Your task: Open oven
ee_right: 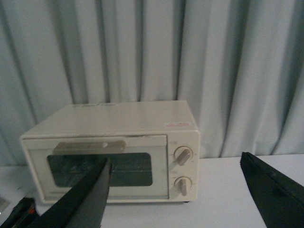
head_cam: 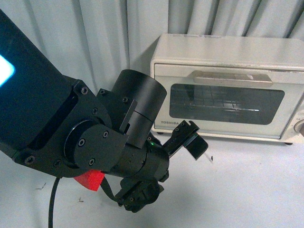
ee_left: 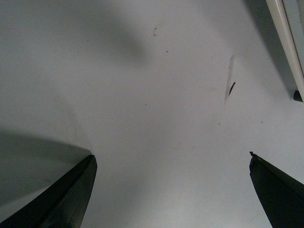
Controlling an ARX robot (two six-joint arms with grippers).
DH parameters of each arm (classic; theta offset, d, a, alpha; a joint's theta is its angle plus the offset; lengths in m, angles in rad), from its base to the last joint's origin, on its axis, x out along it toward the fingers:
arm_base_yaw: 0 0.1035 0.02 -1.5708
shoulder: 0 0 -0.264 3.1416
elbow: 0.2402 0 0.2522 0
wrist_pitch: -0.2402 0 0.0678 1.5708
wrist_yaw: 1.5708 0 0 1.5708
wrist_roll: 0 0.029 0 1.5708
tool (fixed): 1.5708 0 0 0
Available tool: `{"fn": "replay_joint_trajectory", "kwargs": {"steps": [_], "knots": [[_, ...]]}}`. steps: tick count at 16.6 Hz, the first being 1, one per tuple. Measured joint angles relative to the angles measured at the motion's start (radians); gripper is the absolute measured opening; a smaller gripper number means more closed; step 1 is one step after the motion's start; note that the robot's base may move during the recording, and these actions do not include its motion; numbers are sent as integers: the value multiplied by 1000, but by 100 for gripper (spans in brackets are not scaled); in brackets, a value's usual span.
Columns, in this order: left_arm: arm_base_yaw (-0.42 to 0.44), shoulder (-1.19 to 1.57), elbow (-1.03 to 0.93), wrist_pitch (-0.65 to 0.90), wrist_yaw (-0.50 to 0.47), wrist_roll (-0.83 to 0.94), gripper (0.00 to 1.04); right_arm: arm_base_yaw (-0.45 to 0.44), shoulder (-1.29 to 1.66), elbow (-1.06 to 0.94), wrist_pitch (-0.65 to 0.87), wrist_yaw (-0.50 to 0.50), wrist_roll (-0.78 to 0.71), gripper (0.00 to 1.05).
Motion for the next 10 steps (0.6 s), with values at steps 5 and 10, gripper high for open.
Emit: {"fn": "replay_joint_trajectory", "kwargs": {"steps": [5, 10], "knots": [[-3, 0, 0, 0, 1, 0, 98, -40, 675, 133, 402, 8, -137, 24], [-5, 0, 0, 0, 2, 0, 98, 13, 1089, 430, 414, 40, -167, 2]]}}
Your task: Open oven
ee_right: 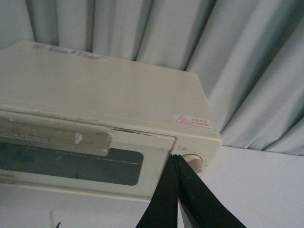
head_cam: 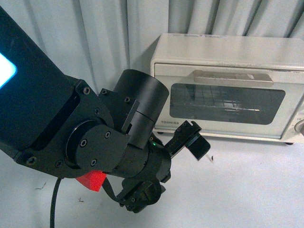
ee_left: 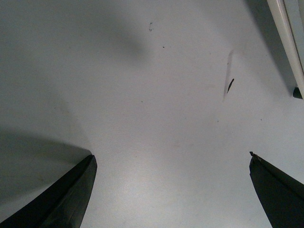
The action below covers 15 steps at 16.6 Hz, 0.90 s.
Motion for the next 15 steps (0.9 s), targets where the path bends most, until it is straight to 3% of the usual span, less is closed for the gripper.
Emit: {"fn": "replay_joint_trajectory", "kwargs": {"steps": [4, 15], "knots": [[0, 0, 0, 0, 0, 0, 98, 99, 264, 213, -54, 42, 16, 2], [0, 0, 0, 1, 0, 0, 98, 109, 563, 469, -170, 55, 68, 2]]}}
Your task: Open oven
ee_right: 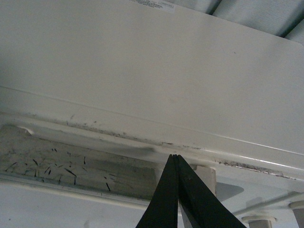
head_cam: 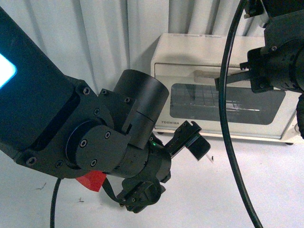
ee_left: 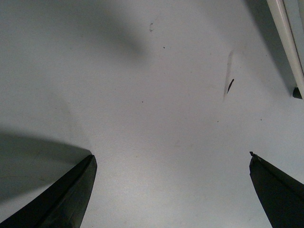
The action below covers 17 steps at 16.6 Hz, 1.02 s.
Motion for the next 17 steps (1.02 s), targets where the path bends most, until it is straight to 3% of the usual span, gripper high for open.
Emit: {"fn": "replay_joint_trajectory", "kwargs": {"steps": [9, 13, 17], "knots": [[0, 0, 0, 0, 0, 0, 98, 0, 49, 47, -28, -10, 20, 2], [0, 0, 0, 0, 0, 0, 98, 40, 19, -76, 87, 20, 226, 2], [0, 0, 0, -1, 0, 0, 98, 60, -26, -148, 103, 31, 265, 2]]}}
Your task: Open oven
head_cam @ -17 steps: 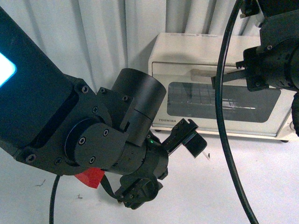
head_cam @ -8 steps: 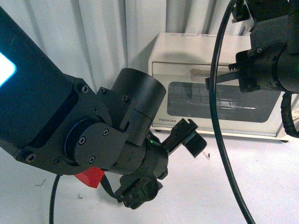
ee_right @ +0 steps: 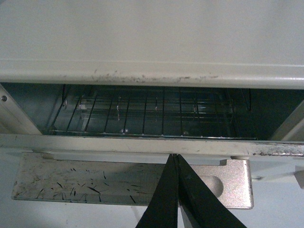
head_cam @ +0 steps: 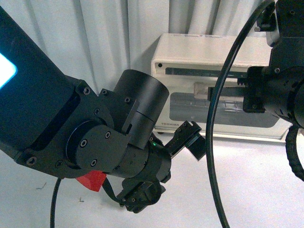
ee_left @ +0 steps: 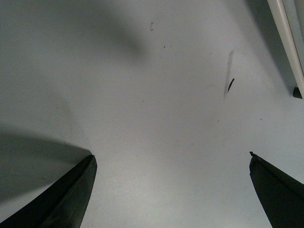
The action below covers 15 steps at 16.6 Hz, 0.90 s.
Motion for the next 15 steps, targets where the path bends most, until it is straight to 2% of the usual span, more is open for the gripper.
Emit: {"fn": "replay_joint_trajectory", "kwargs": {"steps": [11, 15], "knots": [[0, 0, 0, 0, 0, 0, 98, 51, -102, -195, 61, 57, 61, 2], [0, 0, 0, 0, 0, 0, 98, 51, -309, -332, 112, 126, 11, 2]]}}
